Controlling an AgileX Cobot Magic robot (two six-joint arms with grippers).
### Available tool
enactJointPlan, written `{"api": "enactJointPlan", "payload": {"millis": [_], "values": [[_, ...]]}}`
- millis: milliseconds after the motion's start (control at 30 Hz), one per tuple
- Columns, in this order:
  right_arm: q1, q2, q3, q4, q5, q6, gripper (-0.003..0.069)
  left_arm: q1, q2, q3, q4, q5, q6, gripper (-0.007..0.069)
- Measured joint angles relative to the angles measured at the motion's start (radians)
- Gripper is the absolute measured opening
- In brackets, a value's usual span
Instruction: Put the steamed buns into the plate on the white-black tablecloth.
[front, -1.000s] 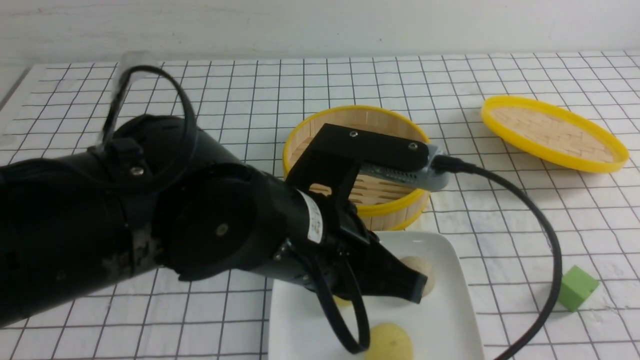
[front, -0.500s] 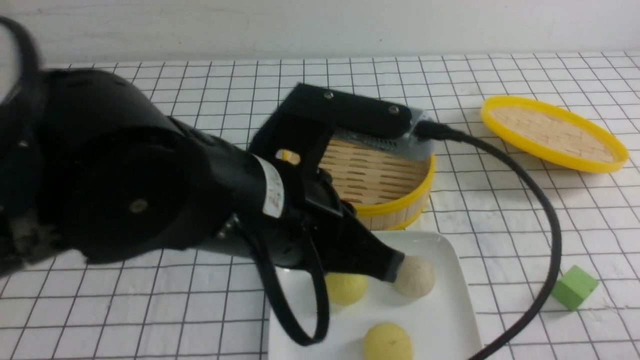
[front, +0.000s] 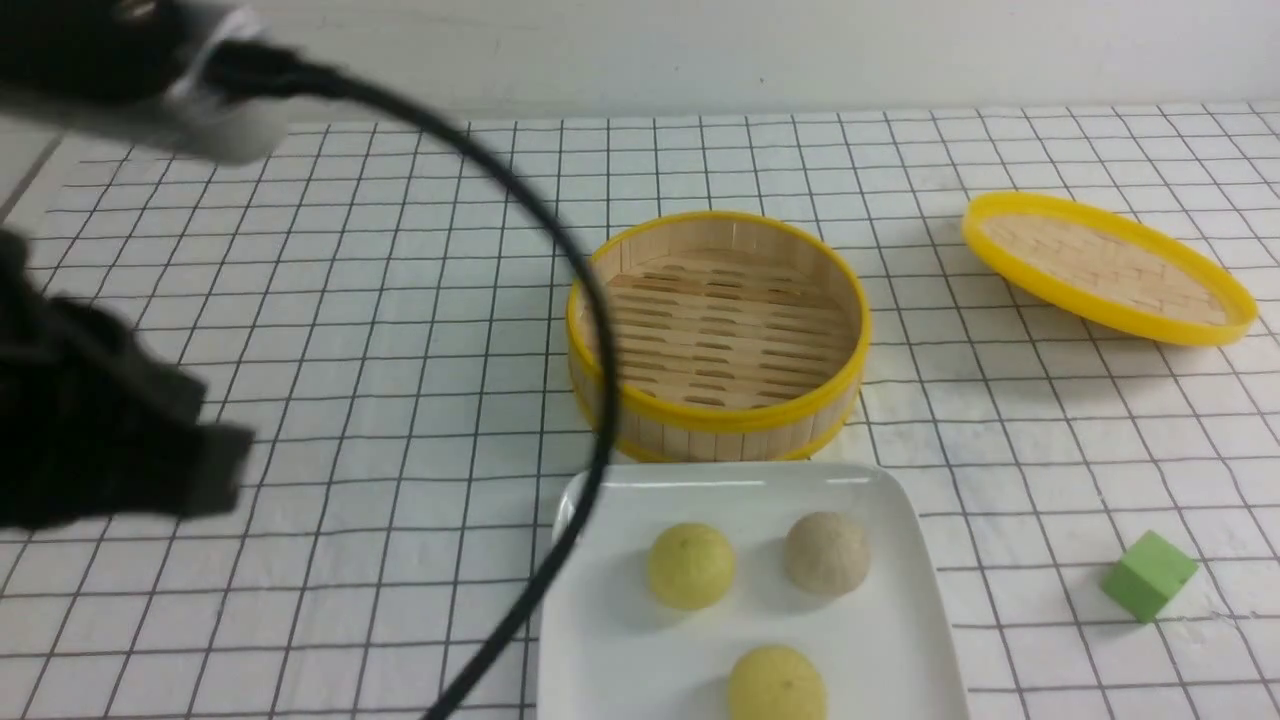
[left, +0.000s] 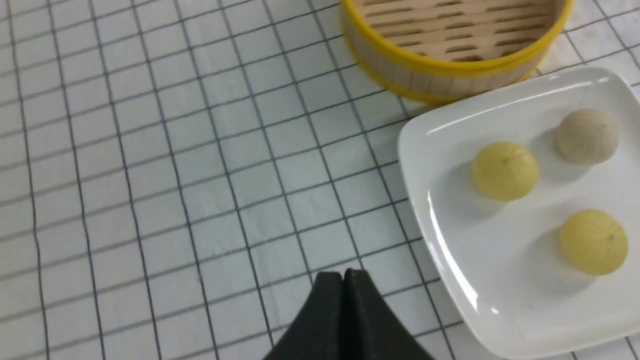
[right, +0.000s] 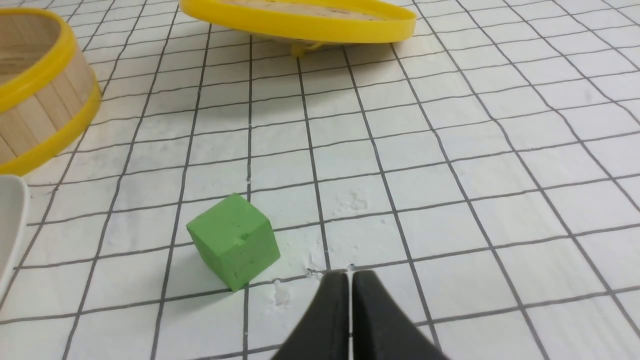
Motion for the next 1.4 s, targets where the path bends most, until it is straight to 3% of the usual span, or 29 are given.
{"api": "enactJointPlan", "payload": {"millis": [100,133,167,200,267,400,867,967,1100,1200,1233,1267,1300,1333,1400], "values": [[0.000,0.000,0.000,0.000,0.004,0.000,0.0036,0.000,-0.212,0.247,0.018,-0.145,-0.183,0.0002],[0.000,0.000,0.000,0.000,0.005,0.000,0.0036,0.000,-0.233,0.262,0.024,-0.161,-0.194,0.0002],[0.000,0.000,0.000,0.000,0.005,0.000,0.0038,0.000,-0.301,0.395,0.057,-0.325,-0.295,0.0002],[0.000,0.000,0.000,0.000,0.005,0.000,0.0038,0.000,-0.308,0.395,0.062,-0.325,-0.306,0.0002],[0.000,0.000,0.000,0.000,0.005,0.000,0.0043,0.000,-0.365,0.556,0.131,-0.586,-0.436,0.0002],[0.000,0.000,0.000,0.000,0.005,0.000,0.0046,0.000,-0.381,0.694,0.179,-0.849,-0.565,0.0003],[0.000,0.000,0.000,0.000,0.005,0.004,0.0064,0.000,-0.381,0.780,0.194,-0.857,-0.599,0.0018],[0.000,0.000,0.000,0.000,0.005,0.004,0.0067,0.009,-0.387,0.780,0.176,-0.826,-0.551,0.0019],[0.000,0.000,0.000,0.000,0.005,0.004,0.0076,0.151,-0.457,0.794,0.016,-0.770,-0.331,0.0020],[0.000,0.000,0.000,0.000,0.005,0.004,0.0080,0.306,-0.548,0.836,-0.146,-0.790,-0.051,0.0022],[0.000,0.000,0.000,0.000,0.005,0.004,0.0081,0.409,-0.595,0.868,-0.220,-0.822,0.126,0.0025],[-0.001,0.000,0.000,0.000,0.005,0.004,0.0082,0.474,-0.628,0.898,-0.275,-0.852,0.223,0.0028],[-0.001,0.000,0.000,0.000,0.005,0.004,0.0083,0.487,-0.634,0.903,-0.275,-0.857,0.240,0.0028],[-0.001,0.000,0.000,0.000,0.005,0.004,0.0084,0.578,-0.678,0.939,-0.326,-0.885,0.340,0.0031],[-0.001,0.000,0.000,0.000,0.005,0.004,0.0087,0.716,-0.742,0.993,-0.371,-0.907,0.419,0.0034]]}}
